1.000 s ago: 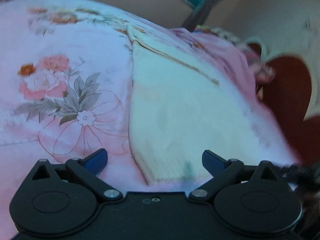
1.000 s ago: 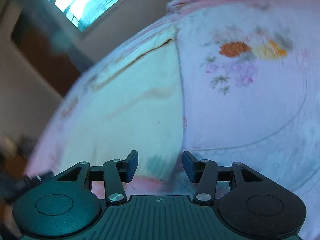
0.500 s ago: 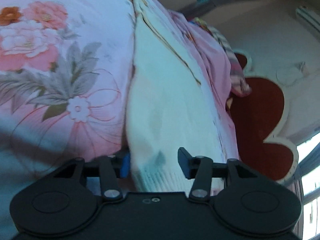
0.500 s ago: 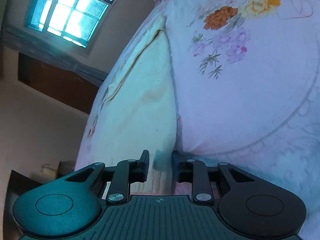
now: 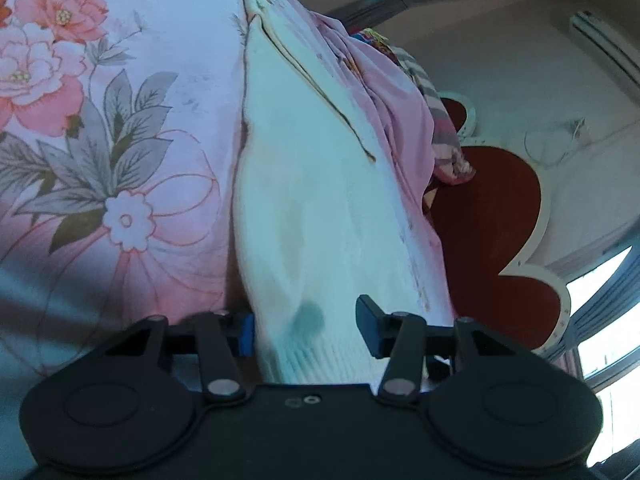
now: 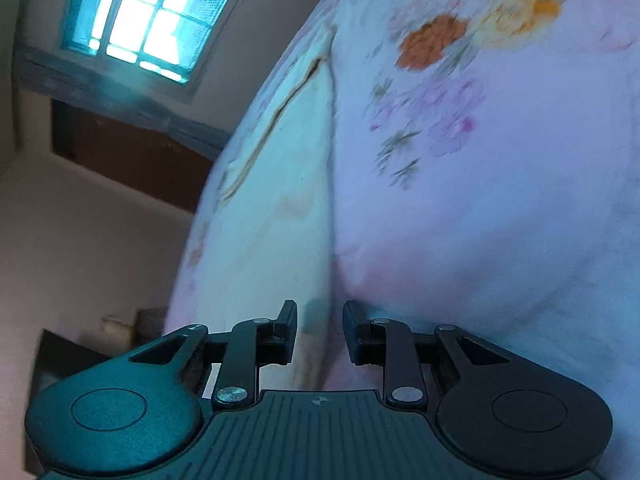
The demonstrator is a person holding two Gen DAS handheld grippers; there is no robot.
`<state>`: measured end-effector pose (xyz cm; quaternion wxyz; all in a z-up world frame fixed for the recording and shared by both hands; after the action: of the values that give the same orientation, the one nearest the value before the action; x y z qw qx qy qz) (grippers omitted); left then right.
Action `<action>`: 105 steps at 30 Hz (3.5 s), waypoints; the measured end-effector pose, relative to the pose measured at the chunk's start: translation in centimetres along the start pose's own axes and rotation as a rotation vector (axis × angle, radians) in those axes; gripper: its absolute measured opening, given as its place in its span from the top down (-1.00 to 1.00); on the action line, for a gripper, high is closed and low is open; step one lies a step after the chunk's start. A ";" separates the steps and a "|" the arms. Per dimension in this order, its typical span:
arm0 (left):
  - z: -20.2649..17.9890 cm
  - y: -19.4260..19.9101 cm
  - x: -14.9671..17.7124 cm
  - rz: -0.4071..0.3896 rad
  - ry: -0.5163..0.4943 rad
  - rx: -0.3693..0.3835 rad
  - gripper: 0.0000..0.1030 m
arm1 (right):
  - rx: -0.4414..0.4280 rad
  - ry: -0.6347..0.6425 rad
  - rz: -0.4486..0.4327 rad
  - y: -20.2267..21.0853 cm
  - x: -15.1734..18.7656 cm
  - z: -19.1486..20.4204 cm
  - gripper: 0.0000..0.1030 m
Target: Fold small clothes
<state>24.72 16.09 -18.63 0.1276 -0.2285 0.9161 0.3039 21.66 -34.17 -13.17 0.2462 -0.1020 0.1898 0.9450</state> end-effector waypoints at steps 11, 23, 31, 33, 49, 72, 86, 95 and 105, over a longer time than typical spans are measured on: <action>-0.2 -0.8 0.3 0.038 -0.071 -0.077 0.98 | -0.002 0.099 0.072 -0.8 1.6 1.6 0.92; -5.7 -3.5 -20.0 -0.257 -0.110 0.085 0.98 | -0.124 0.323 -0.143 -6.1 -17.2 10.8 0.93; -0.9 -14.8 -33.9 -0.270 -0.044 -0.064 0.94 | -0.030 0.184 -0.173 -19.4 -33.4 4.1 0.93; 2.2 -17.7 -34.8 -0.229 0.042 -0.194 0.81 | 0.045 -0.011 -0.090 -23.1 -34.9 -0.8 0.92; 3.9 -15.8 -38.0 -0.383 0.231 -0.090 -0.21 | 0.043 -0.037 -0.232 -21.1 -37.6 -5.1 0.86; -2.2 -20.0 -34.9 -0.209 -0.646 -0.531 -0.24 | 0.337 0.632 -0.056 -27.6 -34.3 -0.5 0.20; -3.3 -18.9 -36.6 -0.346 -0.596 -0.410 1.00 | 0.358 0.815 -0.206 -26.9 -33.8 2.2 0.94; -2.1 -18.6 -34.8 -0.304 -0.483 -0.591 -0.29 | 0.523 0.731 -0.186 -25.9 -33.2 0.3 0.93; -5.0 -12.3 -18.1 -0.294 -0.584 -0.692 -0.66 | 0.385 0.823 -0.031 -18.7 -13.5 4.7 0.93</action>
<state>46.00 10.43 -14.13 0.3379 -0.2900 0.6446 0.6215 42.18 -22.97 -10.81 0.1787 -0.4243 0.4424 0.7696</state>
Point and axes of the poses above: each gripper's, at about its wrist camera, not at the fingertips, and y roughly against the way its jaws point, z to its left, x to its underside, the point moved 7 cm from there along -y, roughly the way its jaws point, and after that the axes turned 6 degrees about -x, right-handed, at the moved point
